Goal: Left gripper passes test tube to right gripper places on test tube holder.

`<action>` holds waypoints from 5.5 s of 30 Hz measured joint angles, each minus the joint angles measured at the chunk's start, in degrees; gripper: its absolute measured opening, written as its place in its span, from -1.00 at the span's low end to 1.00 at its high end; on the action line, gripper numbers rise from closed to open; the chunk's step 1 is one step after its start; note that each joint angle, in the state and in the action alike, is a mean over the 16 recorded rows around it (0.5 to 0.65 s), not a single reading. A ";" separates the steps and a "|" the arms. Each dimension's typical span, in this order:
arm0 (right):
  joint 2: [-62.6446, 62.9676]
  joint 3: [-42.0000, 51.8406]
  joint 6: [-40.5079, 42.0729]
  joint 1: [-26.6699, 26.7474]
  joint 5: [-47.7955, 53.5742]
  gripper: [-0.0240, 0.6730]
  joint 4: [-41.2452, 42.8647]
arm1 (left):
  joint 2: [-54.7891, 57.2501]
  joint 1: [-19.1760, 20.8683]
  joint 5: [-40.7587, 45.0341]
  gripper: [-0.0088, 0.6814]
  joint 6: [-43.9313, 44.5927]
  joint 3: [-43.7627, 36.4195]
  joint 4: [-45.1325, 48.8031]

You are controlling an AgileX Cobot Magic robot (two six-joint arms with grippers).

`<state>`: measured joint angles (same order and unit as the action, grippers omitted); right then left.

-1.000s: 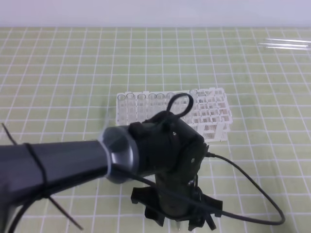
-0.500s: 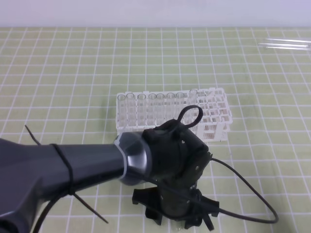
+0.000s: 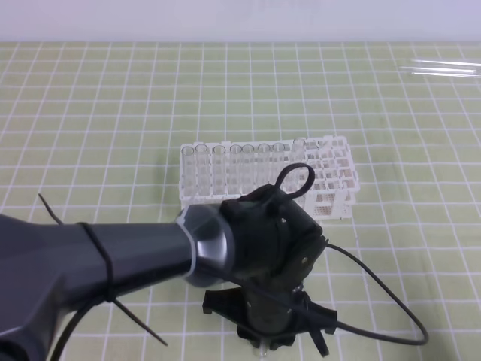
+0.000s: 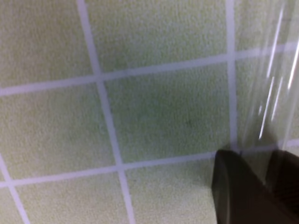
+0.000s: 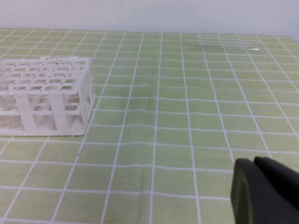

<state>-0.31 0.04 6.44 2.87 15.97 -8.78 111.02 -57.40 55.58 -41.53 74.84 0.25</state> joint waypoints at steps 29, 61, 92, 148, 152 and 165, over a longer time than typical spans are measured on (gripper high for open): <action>0.00 0.00 0.00 0.00 0.00 -0.98 0.00 | -33.98 -11.92 -41.98 -0.91 -7.21 -32.51 45.08; -0.09 0.00 0.00 0.00 -0.05 -0.98 -1.27 | -39.93 -5.57 -62.87 -0.94 -16.64 -44.84 61.71; -0.37 -0.95 16.98 0.00 -2.58 -0.98 -70.80 | -29.44 9.15 -93.49 -0.82 -8.41 -44.81 60.52; -40.07 -19.88 91.34 2.06 40.16 0.27 -90.18 | -27.06 9.16 -107.15 -0.85 6.49 -44.83 51.62; -40.87 -20.79 91.59 2.06 40.38 0.27 -90.18 | -27.15 9.17 -107.72 -0.91 6.95 -44.84 51.35; -47.08 -22.65 93.36 2.06 44.95 0.27 -90.19 | -27.09 9.16 -107.83 -0.87 6.86 -44.83 51.19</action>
<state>-47.39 -22.61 99.80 4.94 60.92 -98.97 83.93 -48.23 -52.25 -34.67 30.02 51.44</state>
